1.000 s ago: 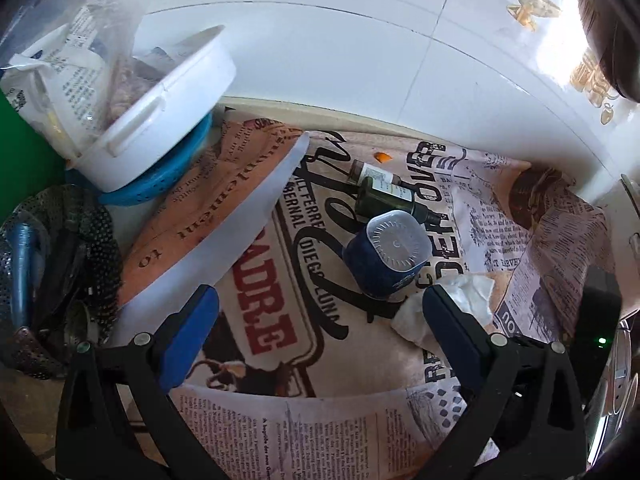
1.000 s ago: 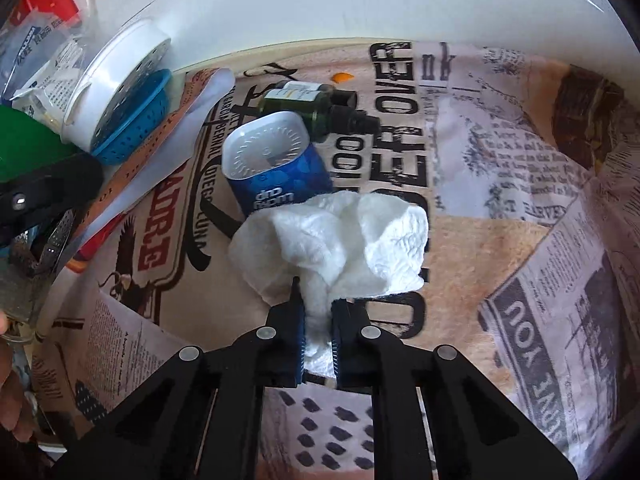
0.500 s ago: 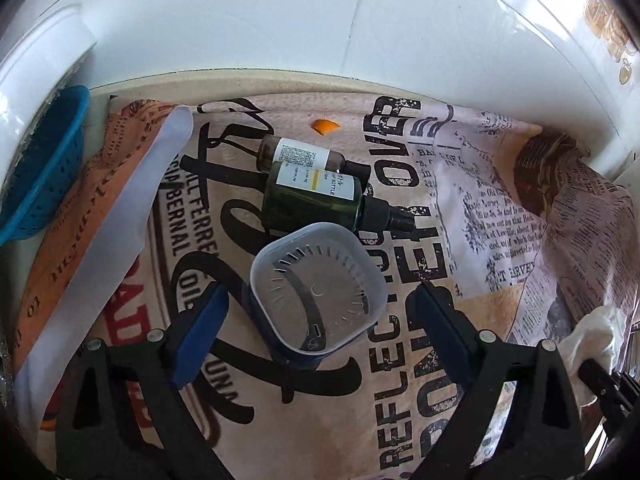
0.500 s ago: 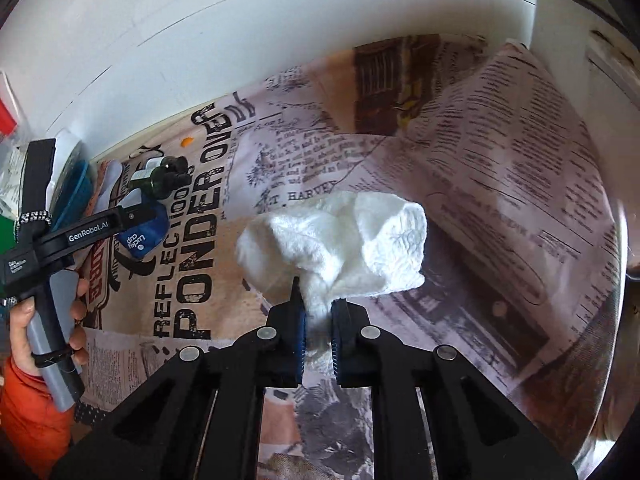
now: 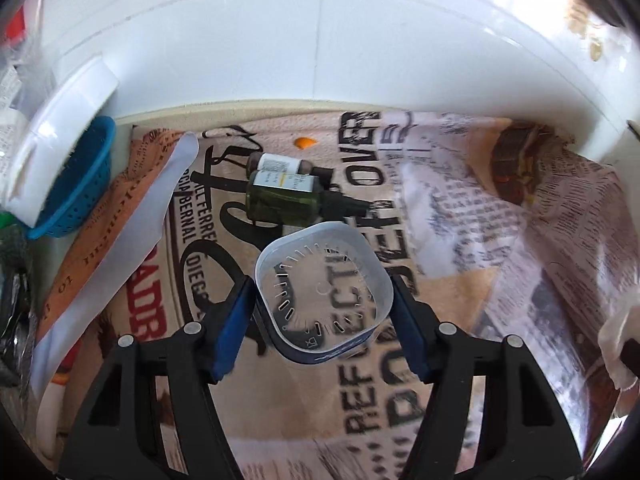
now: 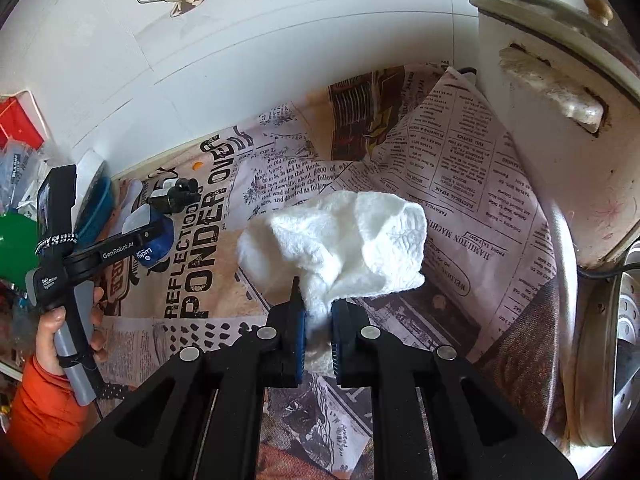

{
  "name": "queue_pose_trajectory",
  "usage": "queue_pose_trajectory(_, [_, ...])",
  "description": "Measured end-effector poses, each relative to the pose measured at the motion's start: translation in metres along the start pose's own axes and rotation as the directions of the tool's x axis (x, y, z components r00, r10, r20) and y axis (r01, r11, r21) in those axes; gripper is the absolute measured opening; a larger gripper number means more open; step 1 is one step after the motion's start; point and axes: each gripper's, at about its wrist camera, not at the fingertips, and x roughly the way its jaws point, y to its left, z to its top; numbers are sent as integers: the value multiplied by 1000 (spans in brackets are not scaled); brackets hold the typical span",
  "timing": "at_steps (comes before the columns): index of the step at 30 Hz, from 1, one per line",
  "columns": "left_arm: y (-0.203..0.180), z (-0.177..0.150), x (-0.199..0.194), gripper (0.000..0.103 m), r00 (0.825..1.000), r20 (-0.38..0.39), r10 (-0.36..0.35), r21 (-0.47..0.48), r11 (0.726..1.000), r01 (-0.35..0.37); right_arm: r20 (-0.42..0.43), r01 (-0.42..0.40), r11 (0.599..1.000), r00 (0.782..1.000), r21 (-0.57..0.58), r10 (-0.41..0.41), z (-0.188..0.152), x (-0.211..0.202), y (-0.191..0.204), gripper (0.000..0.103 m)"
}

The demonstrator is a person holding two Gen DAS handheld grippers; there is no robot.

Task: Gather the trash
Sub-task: 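Lift the tub and tissue off the counter toward the bin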

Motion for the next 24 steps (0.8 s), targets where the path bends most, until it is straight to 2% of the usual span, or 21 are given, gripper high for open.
queue_pose_trajectory(8, [-66, -44, -86, 66, 996, 87, 9, 40, 999, -12, 78, -57, 997, 995, -54, 62, -12, -70, -26, 10])
queue_pose_trajectory(12, [-100, -71, -133, 66, 991, 136, 6, 23, 1000, -10, 107, -86, 992, 990, -94, 96, -27, -112, -44, 9])
queue_pose_trajectory(19, [-148, -117, -231, 66, 970, 241, -9, -8, 1000, 12, 153, -110, 977, 978, -181, 139, -51, -185, -65, 9])
queue_pose_trajectory(24, [-162, -142, -285, 66, 955, 297, -18, -6, 1000, 21, 200, -120, 972, 966, -203, 161, -62, -219, -62, 10])
